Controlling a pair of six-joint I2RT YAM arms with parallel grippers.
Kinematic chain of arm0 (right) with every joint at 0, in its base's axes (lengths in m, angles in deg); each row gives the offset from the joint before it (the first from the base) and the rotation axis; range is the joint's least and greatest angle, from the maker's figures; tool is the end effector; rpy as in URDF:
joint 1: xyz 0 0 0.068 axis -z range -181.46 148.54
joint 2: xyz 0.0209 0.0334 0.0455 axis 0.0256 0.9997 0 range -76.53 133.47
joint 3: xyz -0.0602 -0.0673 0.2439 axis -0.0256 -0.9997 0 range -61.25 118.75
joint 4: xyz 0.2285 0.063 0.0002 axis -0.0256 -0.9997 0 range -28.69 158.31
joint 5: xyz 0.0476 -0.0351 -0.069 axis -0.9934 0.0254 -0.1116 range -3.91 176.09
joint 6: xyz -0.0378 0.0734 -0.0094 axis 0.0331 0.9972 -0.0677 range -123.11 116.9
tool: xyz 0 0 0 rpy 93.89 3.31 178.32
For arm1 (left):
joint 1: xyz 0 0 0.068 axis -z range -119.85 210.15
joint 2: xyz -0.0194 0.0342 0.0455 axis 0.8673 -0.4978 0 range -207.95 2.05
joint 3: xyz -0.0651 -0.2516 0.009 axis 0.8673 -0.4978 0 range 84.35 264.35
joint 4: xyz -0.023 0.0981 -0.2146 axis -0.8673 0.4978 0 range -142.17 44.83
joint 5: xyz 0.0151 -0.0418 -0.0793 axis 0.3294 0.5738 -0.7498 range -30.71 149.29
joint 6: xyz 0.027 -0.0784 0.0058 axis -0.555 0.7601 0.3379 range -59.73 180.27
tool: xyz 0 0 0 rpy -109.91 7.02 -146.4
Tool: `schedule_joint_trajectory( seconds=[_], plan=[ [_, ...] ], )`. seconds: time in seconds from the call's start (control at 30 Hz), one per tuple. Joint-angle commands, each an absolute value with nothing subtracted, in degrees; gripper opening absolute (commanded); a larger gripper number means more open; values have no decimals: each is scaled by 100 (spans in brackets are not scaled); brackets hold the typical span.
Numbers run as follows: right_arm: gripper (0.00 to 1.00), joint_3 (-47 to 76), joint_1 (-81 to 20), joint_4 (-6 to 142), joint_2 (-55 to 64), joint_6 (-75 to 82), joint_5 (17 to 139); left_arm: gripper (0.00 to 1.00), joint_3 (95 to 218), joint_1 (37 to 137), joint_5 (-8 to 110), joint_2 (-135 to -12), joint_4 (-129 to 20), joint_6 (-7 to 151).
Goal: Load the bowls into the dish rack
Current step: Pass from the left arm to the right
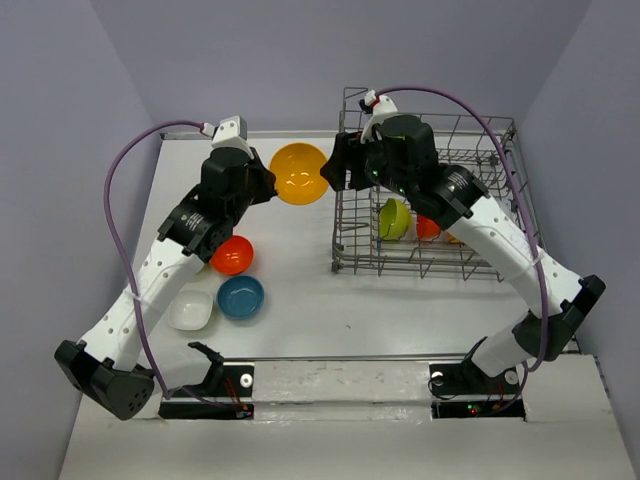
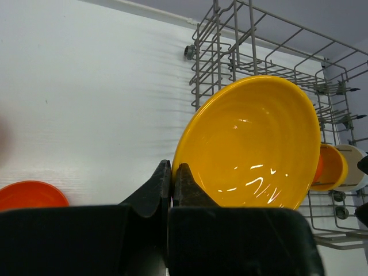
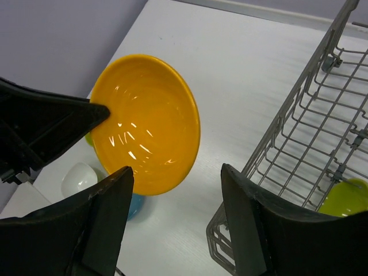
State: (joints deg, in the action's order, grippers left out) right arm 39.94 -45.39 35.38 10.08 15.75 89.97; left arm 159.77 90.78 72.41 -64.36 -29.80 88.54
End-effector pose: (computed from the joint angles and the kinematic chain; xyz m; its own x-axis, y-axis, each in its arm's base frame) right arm 0.2488 0.2329 0.4309 -0.4233 0.0399 -0.9051 -0.5379 0.7928 0.2866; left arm 0.2383 -0.1220 0.4034 -0.3202 -0.3463 -0.8818 0.1755 0.8930 -0.4144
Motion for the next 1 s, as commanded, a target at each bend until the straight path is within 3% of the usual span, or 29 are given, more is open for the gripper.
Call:
schedule_joint_trajectory(
  seconds=[0.0,0.5,0.6,0.77,0.97],
  plan=[
    [67,4255,-4532,3702,1048,1711,8802,0,16362,9064,7036,-6500,-3406,8769],
    [66,4448,-4532,3720,1487,1720,9163,0,16626,9064,6922,-6492,-3398,8655],
    [56,4527,-4532,3729,1567,1737,9250,0,16600,9064,6931,-6466,-3398,8629],
    [54,4589,-4532,3816,1610,1773,9277,0,16547,9064,6939,-6439,-3406,8602],
    [45,4651,-4532,3825,1707,1773,9251,0,16547,9064,6904,-6404,-3389,8576]
  ],
)
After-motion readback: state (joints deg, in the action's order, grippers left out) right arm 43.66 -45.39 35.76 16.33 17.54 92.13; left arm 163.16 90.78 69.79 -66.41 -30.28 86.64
